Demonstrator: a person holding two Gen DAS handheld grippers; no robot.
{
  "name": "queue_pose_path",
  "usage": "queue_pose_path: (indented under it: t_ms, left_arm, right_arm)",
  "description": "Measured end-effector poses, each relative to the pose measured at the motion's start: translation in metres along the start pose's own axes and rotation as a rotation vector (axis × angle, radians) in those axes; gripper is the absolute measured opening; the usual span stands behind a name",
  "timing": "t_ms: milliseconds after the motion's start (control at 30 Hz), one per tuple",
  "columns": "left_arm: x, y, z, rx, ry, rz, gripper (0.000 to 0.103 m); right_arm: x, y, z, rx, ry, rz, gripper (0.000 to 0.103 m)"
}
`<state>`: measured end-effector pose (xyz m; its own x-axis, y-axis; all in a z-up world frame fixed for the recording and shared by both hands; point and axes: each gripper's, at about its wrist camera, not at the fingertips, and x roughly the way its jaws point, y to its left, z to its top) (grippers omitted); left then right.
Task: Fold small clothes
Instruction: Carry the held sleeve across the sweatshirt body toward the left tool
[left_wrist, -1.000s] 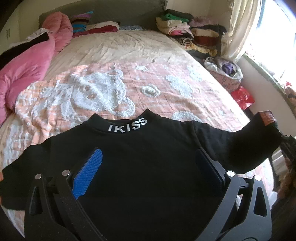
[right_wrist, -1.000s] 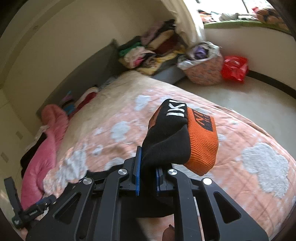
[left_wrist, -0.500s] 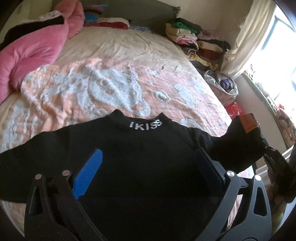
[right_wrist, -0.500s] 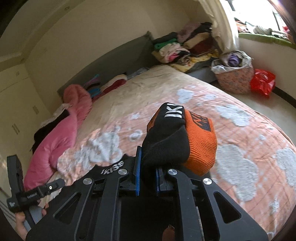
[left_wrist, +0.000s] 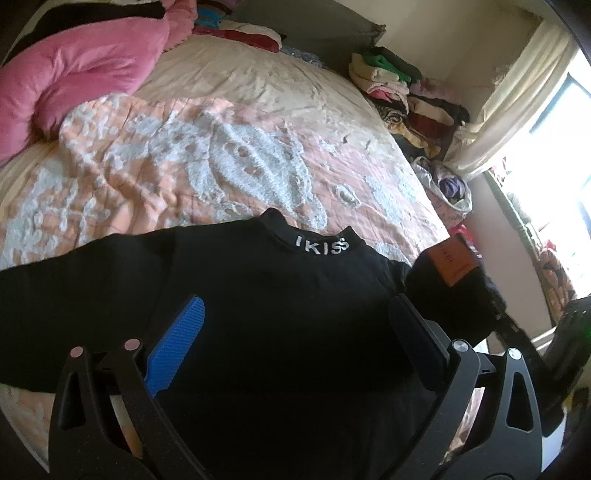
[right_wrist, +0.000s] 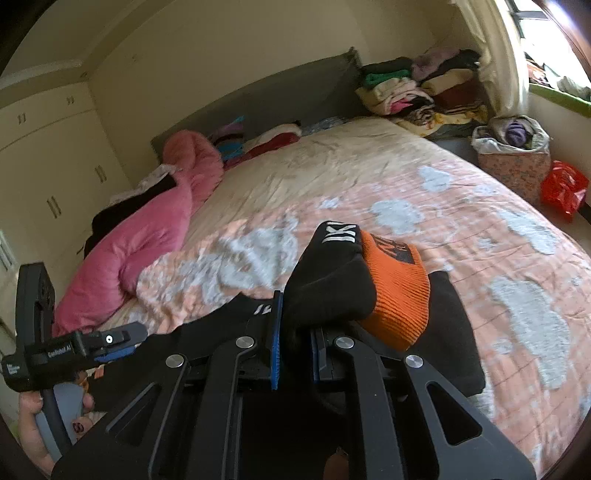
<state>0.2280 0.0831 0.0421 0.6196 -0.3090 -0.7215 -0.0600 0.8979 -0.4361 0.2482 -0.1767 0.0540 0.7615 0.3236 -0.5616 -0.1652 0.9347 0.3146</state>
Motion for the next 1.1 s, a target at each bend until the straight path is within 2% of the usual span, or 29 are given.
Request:
queue_pose_path:
  t_ms: [267, 400, 433, 500, 633, 700, 800, 867, 967, 1100]
  left_arm:
    - [0.002, 0.025, -0.006, -0.053, 0.020, -0.050, 0.094]
    - [0.004, 0.036, -0.008, -0.086, 0.025, -0.066, 0.094]
    - [0.006, 0.041, -0.009, -0.096, 0.029, -0.073, 0.094]
    - [0.009, 0.046, -0.011, -0.111, 0.036, -0.092, 0.094]
    - [0.019, 0.053, -0.015, -0.122, 0.061, -0.099, 0.093]
    - [0.023, 0.056, -0.019, -0.126, 0.073, -0.102, 0.090]
    - [0.032, 0.059, -0.026, -0.132, 0.100, -0.110, 0.088]
    - [0.038, 0.060, -0.031, -0.140, 0.119, -0.126, 0.081]
    - [0.043, 0.060, -0.038, -0.150, 0.133, -0.146, 0.080]
    - [0.037, 0.061, -0.041, -0.155, 0.118, -0.151, 0.080]
  right_arm:
    - [0.034, 0.042, -0.026, -0.065, 0.066, 0.059, 0.011]
    - [0.050, 0.057, -0.041, -0.082, 0.109, 0.085, 0.014]
    - [0.052, 0.059, -0.045, -0.084, 0.121, 0.091, 0.016]
    - [0.058, 0.064, -0.054, -0.088, 0.157, 0.117, 0.036]
    - [0.056, 0.068, -0.072, -0.094, 0.208, 0.161, 0.041]
    - [0.050, 0.066, -0.080, -0.095, 0.232, 0.189, 0.048]
    - [0.034, 0.061, -0.089, -0.105, 0.238, 0.240, 0.053]
    - [0.023, 0.061, -0.092, -0.129, 0.233, 0.253, 0.053]
    - [0.009, 0.063, -0.094, -0.175, 0.224, 0.292, 0.053]
    - [0.000, 0.063, -0.092, -0.189, 0.213, 0.293, 0.053]
